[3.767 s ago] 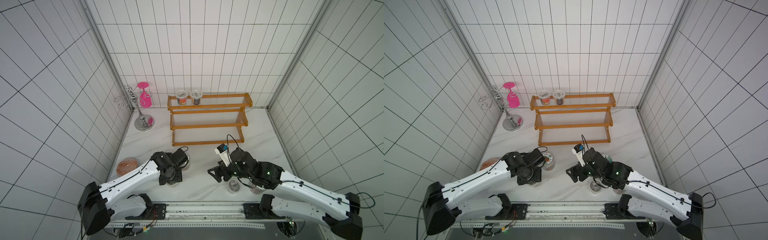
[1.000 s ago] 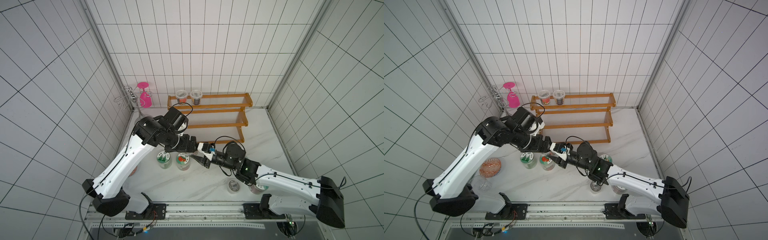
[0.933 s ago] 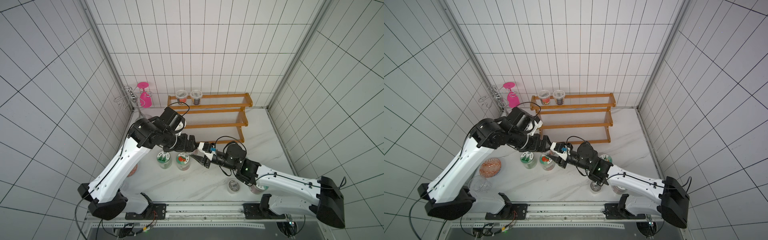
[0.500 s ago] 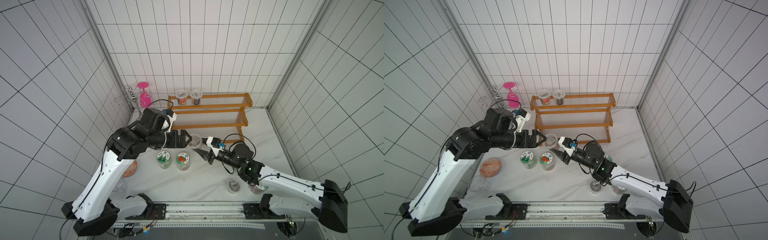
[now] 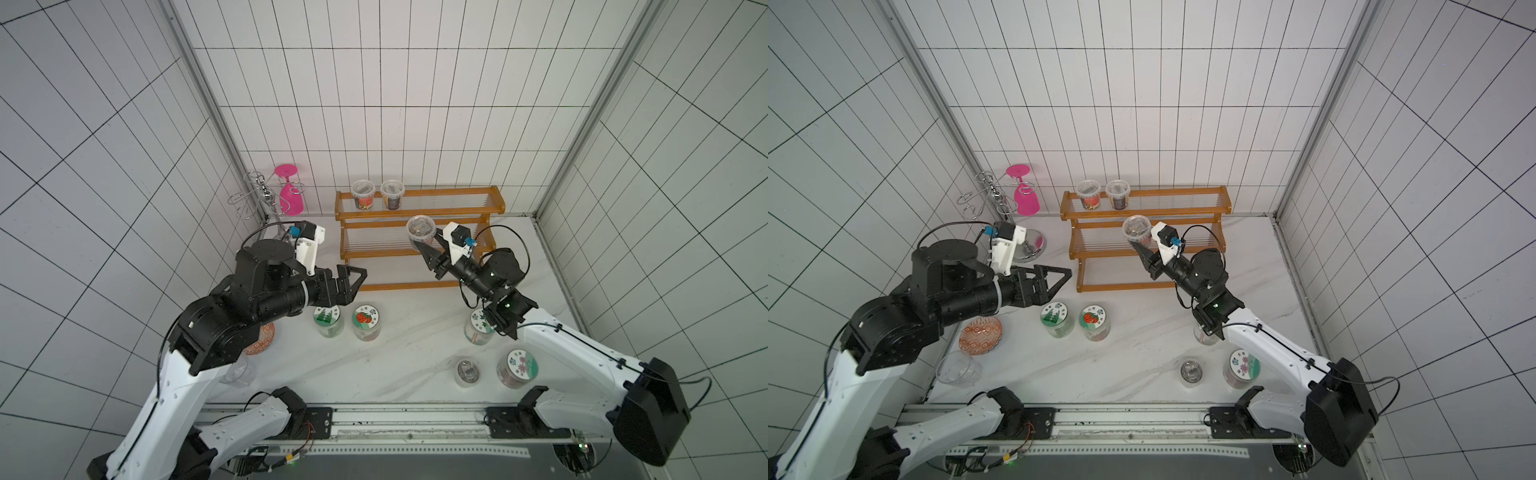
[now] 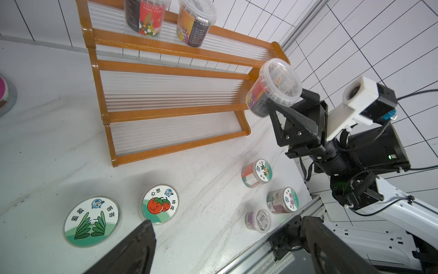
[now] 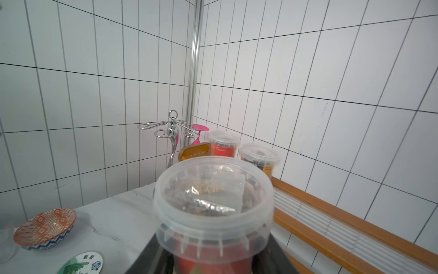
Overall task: Place the seed container on the shelf
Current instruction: Place the seed jar on the shelf.
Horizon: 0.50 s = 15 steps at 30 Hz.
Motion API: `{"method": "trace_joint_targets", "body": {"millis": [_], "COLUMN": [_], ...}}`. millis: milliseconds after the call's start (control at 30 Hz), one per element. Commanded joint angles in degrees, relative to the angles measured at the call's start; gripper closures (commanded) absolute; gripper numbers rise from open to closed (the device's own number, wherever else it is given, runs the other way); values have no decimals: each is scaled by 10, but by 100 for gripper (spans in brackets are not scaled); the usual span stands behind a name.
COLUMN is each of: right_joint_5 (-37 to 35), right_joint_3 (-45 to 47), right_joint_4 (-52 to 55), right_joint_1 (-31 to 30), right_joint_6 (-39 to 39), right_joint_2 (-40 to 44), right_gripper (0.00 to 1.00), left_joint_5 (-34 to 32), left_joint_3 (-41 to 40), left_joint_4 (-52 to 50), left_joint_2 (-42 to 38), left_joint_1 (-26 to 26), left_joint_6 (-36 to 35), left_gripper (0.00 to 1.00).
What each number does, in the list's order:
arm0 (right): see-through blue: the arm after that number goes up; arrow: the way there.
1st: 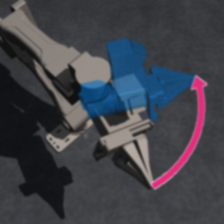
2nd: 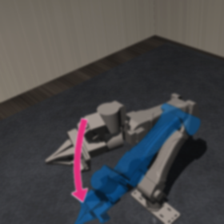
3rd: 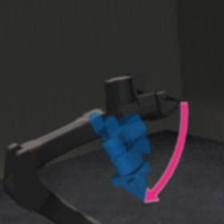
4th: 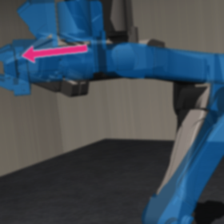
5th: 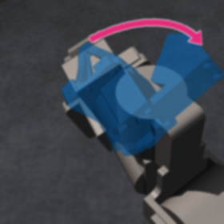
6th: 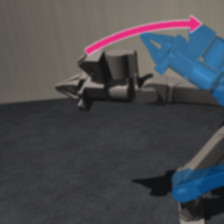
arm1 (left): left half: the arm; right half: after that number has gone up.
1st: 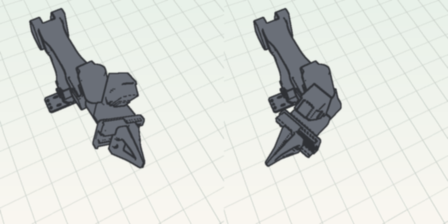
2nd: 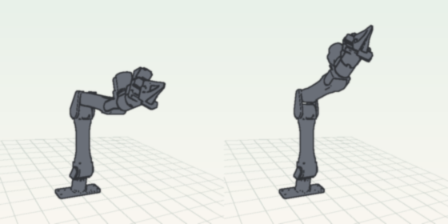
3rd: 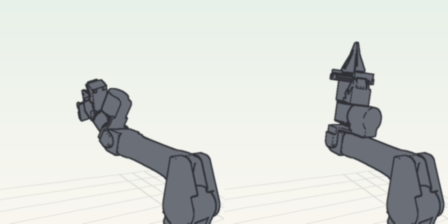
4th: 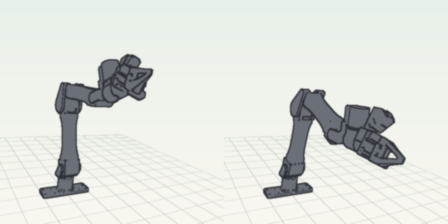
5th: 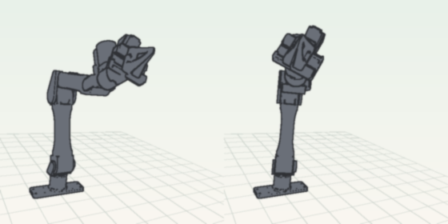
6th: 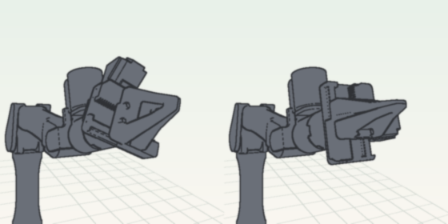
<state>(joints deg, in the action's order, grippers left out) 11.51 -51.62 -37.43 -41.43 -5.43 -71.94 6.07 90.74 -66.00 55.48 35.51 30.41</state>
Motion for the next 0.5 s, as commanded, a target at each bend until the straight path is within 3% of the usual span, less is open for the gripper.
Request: {"method": "trace_joint_targets", "body": {"millis": [0, 267, 467], "right_joint_5": [3, 2, -4], "right_joint_3": [-69, -163, -229], "right_joint_4": [-18, -37, 10], "right_joint_1": [33, 94, 115], "right_joint_6": [13, 53, 61], "right_joint_2": [-37, -147, -207], "right_gripper": [52, 52, 52], "left_joint_5": [-30, -52, -52], "left_joint_3": [-11, -17, -26], "left_joint_4": [25, 25, 32], "left_joint_2": [-7, -18, -27], "left_joint_1": [-3, -3, -3], "left_joint_6": [-2, -5, -13], "left_gripper": [1, 2, 1]}}
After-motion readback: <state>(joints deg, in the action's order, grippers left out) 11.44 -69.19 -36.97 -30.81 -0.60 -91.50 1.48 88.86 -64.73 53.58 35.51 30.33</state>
